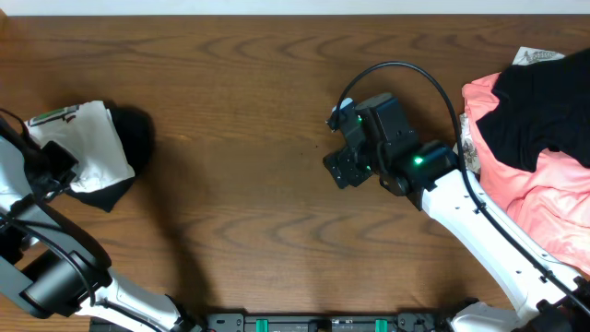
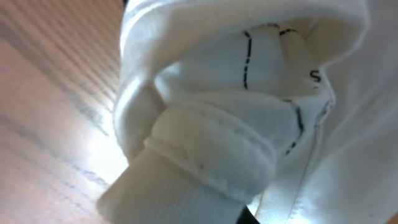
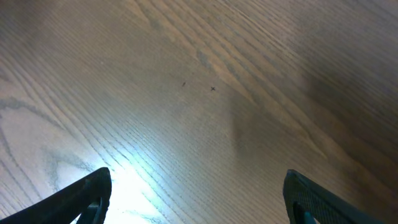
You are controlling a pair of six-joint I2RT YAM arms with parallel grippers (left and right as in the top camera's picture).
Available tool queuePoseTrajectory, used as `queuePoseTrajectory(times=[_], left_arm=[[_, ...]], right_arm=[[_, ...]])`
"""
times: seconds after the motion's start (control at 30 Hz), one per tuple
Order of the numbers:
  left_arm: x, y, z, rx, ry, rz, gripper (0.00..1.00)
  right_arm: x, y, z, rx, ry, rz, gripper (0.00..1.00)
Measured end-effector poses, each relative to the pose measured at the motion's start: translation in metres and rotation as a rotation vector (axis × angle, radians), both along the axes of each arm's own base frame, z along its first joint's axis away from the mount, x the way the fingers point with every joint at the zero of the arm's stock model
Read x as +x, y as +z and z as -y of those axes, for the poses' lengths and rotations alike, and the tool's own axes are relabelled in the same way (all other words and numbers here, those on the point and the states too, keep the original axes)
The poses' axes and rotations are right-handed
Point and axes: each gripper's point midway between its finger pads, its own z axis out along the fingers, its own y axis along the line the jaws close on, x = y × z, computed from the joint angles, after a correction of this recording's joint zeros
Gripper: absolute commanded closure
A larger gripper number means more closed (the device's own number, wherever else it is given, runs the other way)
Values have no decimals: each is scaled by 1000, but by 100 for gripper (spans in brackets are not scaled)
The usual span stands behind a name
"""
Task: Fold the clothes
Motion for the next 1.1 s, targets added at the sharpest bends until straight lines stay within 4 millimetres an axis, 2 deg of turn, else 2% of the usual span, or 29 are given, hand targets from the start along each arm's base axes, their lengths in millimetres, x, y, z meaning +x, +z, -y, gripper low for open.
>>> queuePoseTrajectory(times=[0.03, 0.1, 0.13, 0.2, 0.3, 0.37, 0.53, 0.7, 0.8, 0.97, 1.03, 1.1], left_arm=[[-2, 0, -2, 9, 4, -9, 76], [-4, 0, -6, 31, 11, -24, 27], [-6, 0, -8, 45, 15, -33, 22], [-8, 0, -13, 69, 24, -48, 19], [-13, 0, -19, 102, 49, -75, 5], [-17, 1, -24, 129, 76, -98, 2], [-19, 2, -31, 165, 112, -109, 2], [-7, 13, -38, 212, 121, -43, 2], [14, 42, -46, 306, 91, 70, 2], [59, 123, -53, 607, -39, 252, 2], [71, 135, -47, 694, -108, 238, 2], [79, 134, -40, 753, -174, 186, 2]], right_arm=[[0, 0, 0, 0, 0, 0, 14], [0, 0, 0, 0, 0, 0, 14], [0, 0, 0, 0, 0, 0, 14], [0, 0, 0, 0, 0, 0, 14], [0, 0, 0, 0, 0, 0, 13], [0, 0, 0, 0, 0, 1, 13], [0, 0, 0, 0, 0, 1, 13], [0, 0, 0, 0, 0, 1, 14], [0, 0, 0, 0, 0, 2, 13], [1, 1, -1, 4, -2, 3, 14], [1, 1, 0, 4, -3, 3, 14], [1, 1, 0, 5, -6, 2, 14]])
